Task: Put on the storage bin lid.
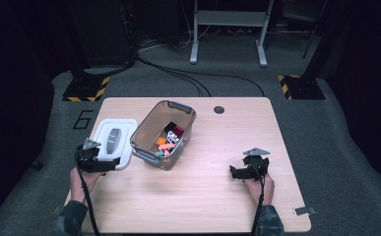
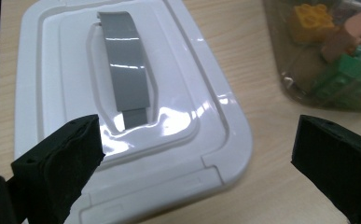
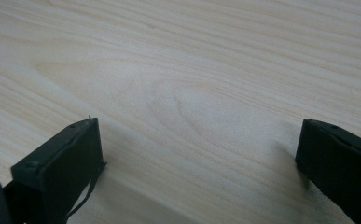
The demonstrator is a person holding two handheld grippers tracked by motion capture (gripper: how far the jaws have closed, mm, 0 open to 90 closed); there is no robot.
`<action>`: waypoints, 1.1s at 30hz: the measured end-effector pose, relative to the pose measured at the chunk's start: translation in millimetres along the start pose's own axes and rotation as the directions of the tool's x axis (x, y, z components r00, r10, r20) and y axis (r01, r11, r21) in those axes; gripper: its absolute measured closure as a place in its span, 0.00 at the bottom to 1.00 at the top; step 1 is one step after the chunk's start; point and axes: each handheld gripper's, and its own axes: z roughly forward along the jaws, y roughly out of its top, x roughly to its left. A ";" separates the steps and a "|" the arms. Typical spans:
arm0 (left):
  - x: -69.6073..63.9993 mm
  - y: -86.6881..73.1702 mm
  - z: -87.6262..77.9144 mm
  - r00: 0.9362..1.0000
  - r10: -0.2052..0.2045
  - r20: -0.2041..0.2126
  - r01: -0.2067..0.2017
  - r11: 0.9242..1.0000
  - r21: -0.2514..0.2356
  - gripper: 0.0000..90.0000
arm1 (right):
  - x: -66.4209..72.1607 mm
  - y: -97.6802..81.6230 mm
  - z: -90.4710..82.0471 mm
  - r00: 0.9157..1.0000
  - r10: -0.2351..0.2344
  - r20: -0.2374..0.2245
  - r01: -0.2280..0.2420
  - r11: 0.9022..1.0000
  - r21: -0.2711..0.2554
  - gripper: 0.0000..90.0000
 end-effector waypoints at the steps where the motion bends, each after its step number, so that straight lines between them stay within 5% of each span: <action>1: 3.0 2.6 2.6 1.000 -0.009 -0.008 0.009 1.000 0.001 0.02 | 0.0 0.0 0.0 1.000 0.000 0.000 0.000 1.000 0.000 0.00; 17: 28.5 32.3 51.1 0.998 -0.031 -0.060 0.036 0.995 0.089 0.01 | -0.1 0.1 0.0 1.000 0.000 0.000 0.000 1.000 0.001 0.00; 21: 26.5 31.8 60.9 0.996 -0.005 -0.085 0.015 0.993 0.114 0.24 | -0.2 0.1 0.1 1.000 -0.001 0.000 0.001 1.000 0.000 0.00; 29: 27.2 29.8 63.9 0.994 -0.018 -0.112 0.025 0.998 0.055 0.72 | 0.0 0.0 -0.1 1.000 0.001 0.000 -0.001 1.000 -0.001 0.00; 33: 28.2 29.5 62.2 0.993 -0.026 -0.115 0.032 0.998 0.054 0.75 | -0.1 -0.1 -0.2 1.000 0.001 0.000 -0.001 1.000 0.000 0.00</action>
